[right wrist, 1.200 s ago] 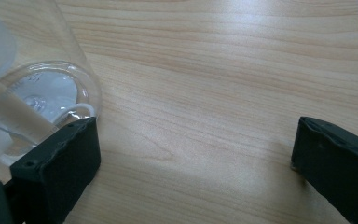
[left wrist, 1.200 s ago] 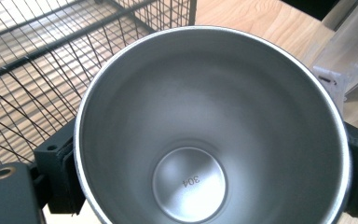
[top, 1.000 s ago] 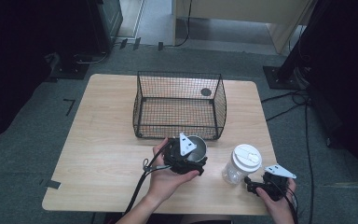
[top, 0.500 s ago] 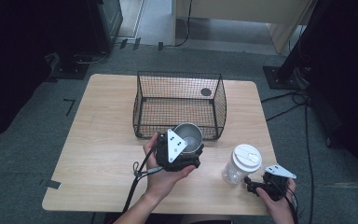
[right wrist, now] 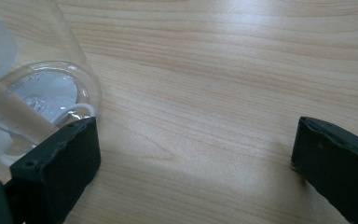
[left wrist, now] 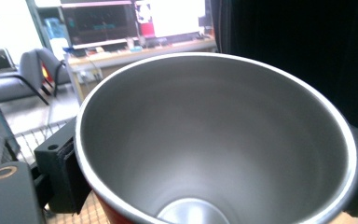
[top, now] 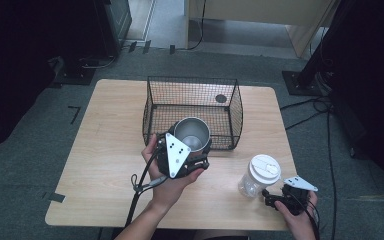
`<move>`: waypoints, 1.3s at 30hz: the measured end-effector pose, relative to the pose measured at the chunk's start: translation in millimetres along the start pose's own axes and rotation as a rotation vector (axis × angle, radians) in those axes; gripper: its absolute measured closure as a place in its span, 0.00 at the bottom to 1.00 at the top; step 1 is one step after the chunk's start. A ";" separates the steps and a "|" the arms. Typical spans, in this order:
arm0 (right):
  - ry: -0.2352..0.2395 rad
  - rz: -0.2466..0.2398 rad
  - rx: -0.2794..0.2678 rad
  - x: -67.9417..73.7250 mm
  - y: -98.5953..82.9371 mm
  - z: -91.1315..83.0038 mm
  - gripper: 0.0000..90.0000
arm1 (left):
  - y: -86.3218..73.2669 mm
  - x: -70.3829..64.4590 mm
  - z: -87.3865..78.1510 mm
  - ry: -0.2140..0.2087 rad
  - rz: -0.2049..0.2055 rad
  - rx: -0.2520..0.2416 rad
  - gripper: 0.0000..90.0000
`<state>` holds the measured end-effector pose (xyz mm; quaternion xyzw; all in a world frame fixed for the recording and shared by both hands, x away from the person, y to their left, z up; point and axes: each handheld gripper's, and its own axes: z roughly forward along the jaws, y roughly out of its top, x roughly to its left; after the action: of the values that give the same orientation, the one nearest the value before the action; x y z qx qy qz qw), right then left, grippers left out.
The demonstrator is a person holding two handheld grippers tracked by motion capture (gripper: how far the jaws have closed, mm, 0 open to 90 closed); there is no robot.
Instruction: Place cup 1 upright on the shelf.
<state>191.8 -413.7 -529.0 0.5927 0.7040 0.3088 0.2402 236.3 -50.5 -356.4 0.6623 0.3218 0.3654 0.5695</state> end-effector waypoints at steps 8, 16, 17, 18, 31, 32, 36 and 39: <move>0.000 0.002 0.000 0.1 0.0 0.0 0.01 | 13.8 14.2 7.7 0.076 0.019 -0.103 0.09; 0.001 0.002 -0.001 0.1 0.0 0.0 0.01 | 16.2 28.1 23.3 0.131 -0.009 -0.178 0.09; 0.001 0.002 -0.001 0.1 0.0 0.0 0.01 | 16.2 28.1 23.3 0.131 -0.009 -0.178 0.09; 0.000 0.002 -0.001 0.1 0.0 0.0 0.01 | 16.0 29.4 25.5 0.153 -0.025 -0.188 0.09; 0.002 0.002 -0.001 -0.2 0.0 -0.2 0.01 | 9.3 60.3 75.5 0.182 -0.076 -0.195 0.09; 0.003 0.000 -0.001 -0.1 -0.2 -0.4 0.02 | 8.4 62.4 78.5 0.186 -0.075 -0.193 0.09; 0.008 -0.009 -0.002 -0.1 -1.2 -1.3 0.02 | 2.7 72.8 95.6 0.201 -0.098 -0.209 0.09; 0.009 -0.010 -0.002 -0.1 -1.3 -1.4 0.02 | -2.1 78.1 108.3 0.210 -0.094 -0.200 0.09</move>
<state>190.0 -414.2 -529.0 0.5877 0.7076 0.3109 0.2392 369.5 -40.6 -358.5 0.5445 0.3721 0.4359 0.6124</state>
